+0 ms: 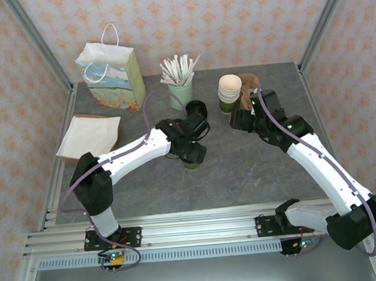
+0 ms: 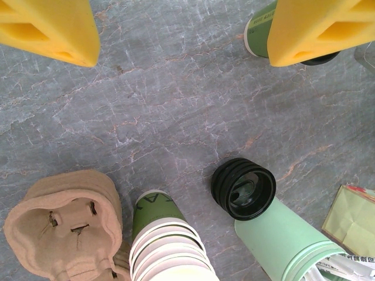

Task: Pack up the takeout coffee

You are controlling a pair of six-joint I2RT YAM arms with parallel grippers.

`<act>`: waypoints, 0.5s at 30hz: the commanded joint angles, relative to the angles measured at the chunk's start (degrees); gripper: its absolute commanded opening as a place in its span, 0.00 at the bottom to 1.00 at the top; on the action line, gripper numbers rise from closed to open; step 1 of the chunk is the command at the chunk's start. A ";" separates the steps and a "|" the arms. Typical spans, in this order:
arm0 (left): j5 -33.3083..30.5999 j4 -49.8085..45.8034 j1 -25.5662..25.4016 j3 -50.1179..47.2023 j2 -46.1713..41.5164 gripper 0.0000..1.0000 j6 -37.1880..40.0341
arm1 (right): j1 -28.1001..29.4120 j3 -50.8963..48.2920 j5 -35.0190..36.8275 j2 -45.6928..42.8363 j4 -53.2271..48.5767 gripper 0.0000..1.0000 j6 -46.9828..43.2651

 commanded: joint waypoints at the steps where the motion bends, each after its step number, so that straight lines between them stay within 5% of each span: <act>1: 0.30 -0.06 0.41 -0.95 1.35 0.73 0.21 | 0.12 -0.77 -0.13 -1.08 0.81 0.76 0.55; 15: -2.22 -2.92 -0.56 -3.83 5.62 0.70 1.88 | 0.10 -1.07 -0.41 -0.75 1.24 0.76 0.59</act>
